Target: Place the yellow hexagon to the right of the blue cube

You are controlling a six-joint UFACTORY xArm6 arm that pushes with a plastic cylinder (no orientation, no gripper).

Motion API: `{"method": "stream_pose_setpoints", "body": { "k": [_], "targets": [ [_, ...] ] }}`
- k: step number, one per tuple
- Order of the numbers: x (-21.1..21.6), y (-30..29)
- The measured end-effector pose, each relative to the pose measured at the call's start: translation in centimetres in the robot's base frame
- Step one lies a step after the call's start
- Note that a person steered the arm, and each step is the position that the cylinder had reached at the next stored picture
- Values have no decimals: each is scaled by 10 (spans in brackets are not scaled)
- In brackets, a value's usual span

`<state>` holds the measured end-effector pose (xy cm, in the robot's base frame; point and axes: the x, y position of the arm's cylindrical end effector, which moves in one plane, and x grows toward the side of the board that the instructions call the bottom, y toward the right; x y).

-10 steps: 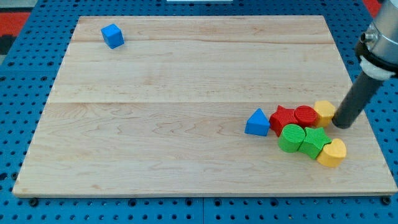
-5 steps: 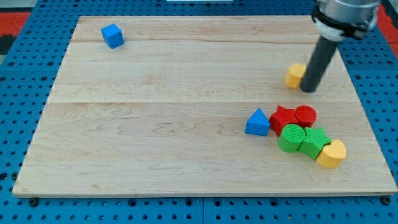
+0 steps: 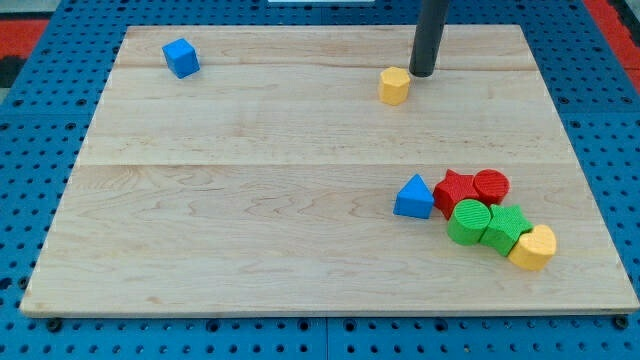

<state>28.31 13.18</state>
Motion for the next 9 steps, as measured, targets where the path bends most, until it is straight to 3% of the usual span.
{"method": "stream_pose_setpoints", "body": {
  "k": [2,3,4,5,6,7,8,9],
  "targets": [
    [9,7],
    [56,47],
    [63,-20],
    [10,-69],
    [0,-73],
    [4,-35],
    [-29,-49],
    [-29,-115]
  ]
}}
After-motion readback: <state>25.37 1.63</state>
